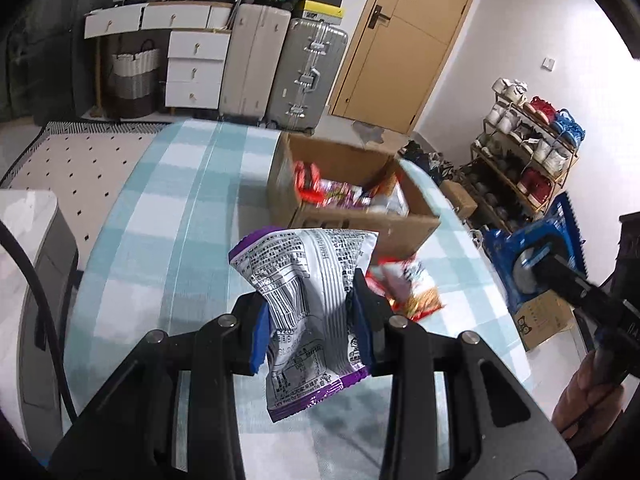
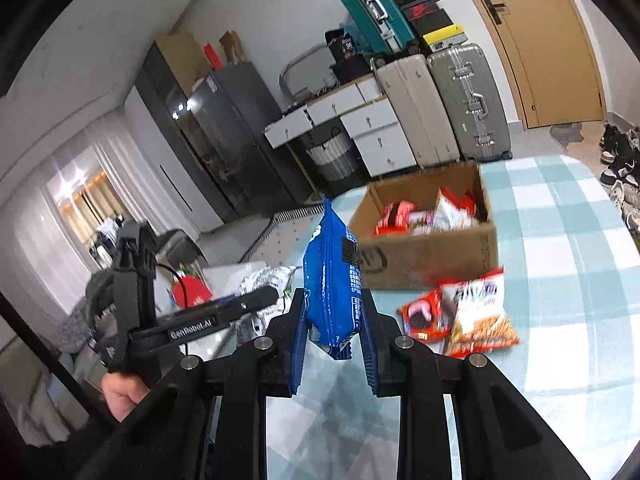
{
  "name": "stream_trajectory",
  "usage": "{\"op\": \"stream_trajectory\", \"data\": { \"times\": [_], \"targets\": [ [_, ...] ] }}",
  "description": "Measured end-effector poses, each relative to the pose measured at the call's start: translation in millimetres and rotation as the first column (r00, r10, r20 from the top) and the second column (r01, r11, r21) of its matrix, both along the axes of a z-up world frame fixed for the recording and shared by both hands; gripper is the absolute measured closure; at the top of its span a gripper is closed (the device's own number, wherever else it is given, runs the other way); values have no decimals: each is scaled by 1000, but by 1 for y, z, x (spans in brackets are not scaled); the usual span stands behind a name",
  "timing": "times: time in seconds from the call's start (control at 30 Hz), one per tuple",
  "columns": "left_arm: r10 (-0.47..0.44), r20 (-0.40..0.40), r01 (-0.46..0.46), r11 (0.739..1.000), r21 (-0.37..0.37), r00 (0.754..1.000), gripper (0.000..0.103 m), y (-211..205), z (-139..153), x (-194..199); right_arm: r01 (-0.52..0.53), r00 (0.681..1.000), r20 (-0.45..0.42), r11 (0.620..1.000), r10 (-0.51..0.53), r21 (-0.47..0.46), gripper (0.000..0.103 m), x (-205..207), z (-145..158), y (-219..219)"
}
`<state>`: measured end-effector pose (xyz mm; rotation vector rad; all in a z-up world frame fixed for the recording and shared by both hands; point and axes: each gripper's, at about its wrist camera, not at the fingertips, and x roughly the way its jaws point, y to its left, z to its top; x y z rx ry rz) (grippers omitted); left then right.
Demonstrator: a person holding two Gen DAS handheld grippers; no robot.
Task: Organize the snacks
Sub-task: 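Lift both held bags toward the cardboard box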
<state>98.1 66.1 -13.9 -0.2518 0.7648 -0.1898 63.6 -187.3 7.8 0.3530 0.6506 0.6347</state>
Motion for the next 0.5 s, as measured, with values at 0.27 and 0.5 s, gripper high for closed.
{"op": "stream_trajectory", "data": {
  "times": [0.27, 0.5],
  "targets": [
    [-22, 20, 20, 998, 51, 1000, 71, -15, 59, 47, 4, 995, 95, 1000, -1, -24, 79, 28, 76, -9],
    [-27, 12, 25, 994, 104, 1000, 71, -35, 87, 109, 17, 999, 36, 1000, -16, -26, 79, 85, 92, 3]
  ]
}}
